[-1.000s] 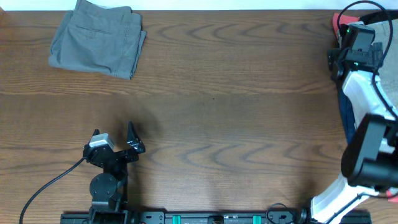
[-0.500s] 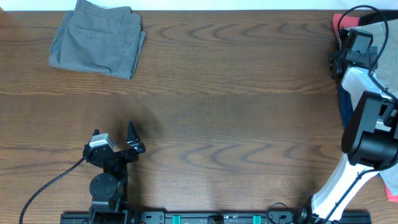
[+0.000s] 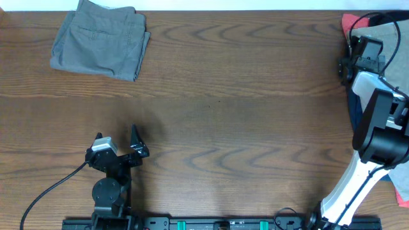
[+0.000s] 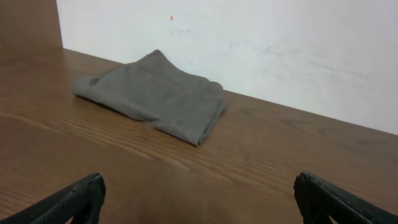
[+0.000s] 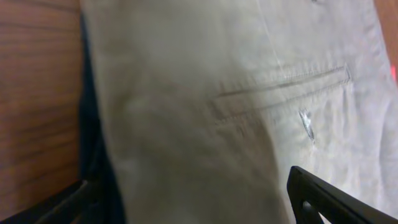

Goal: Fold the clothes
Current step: 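Reach the right gripper to the top khaki shorts and grasp them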

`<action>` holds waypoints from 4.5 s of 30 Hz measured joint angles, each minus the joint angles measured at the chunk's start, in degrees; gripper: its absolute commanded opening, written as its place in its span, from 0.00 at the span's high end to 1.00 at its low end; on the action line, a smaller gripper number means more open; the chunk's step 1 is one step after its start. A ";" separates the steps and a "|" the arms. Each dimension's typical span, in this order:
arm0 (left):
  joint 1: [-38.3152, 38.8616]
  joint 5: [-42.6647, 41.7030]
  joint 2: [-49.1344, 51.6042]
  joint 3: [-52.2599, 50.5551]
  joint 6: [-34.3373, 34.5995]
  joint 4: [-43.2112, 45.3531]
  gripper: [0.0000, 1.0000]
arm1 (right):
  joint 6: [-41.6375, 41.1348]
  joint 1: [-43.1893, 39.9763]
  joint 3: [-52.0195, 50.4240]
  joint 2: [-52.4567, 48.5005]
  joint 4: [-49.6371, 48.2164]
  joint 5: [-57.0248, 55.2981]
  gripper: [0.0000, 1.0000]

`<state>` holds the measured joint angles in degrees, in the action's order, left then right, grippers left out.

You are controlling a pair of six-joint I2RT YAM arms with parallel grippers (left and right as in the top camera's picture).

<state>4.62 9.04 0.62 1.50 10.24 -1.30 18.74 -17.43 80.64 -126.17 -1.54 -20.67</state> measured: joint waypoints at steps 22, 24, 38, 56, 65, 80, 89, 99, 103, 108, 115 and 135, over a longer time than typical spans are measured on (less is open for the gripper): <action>0.00 0.00 0.00 0.00 0.00 0.00 0.02 | -10.19 -2.16 2.64 0.87 1.05 13.18 0.01; 0.00 0.00 0.00 0.00 0.00 0.00 0.02 | -10.45 -2.16 3.32 1.20 1.05 13.64 0.01; 0.00 0.00 0.00 0.00 0.00 0.00 0.02 | -10.82 -2.16 3.72 1.53 -1.57 14.40 0.01; 0.00 0.00 0.00 0.00 0.00 0.00 0.02 | -13.16 -2.75 3.74 -4.11 -5.60 13.64 0.09; 0.00 0.00 0.00 0.00 0.00 0.00 0.02 | -13.77 -2.80 4.04 -4.48 -5.75 11.80 0.39; 0.00 0.00 0.00 0.00 0.00 0.00 0.02 | -18.29 -2.86 4.50 -3.96 -3.45 11.47 0.46; 0.00 0.00 0.00 0.00 -0.02 0.00 0.02 | -19.45 -2.86 4.50 -1.53 -0.42 11.61 0.86; 0.00 0.00 0.00 0.00 0.00 0.00 0.02 | -19.58 -2.86 4.50 0.72 3.67 11.72 0.99; 0.00 0.00 0.00 0.00 0.00 0.00 0.02 | -19.63 -2.86 4.50 3.10 6.49 12.04 0.99; 0.00 0.00 0.00 0.00 0.00 0.00 0.02 | -19.63 -2.89 4.50 6.69 8.37 13.66 0.99; 0.00 0.00 0.00 0.00 0.00 0.00 0.02 | -19.61 -3.34 4.50 10.05 9.90 19.93 0.99; 0.00 0.00 0.00 0.00 0.00 0.00 0.02 | -19.63 -3.50 4.48 17.62 10.86 37.90 0.99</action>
<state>4.62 9.04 0.62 1.50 10.24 -1.30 -0.89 -20.93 85.12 -108.55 9.32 17.23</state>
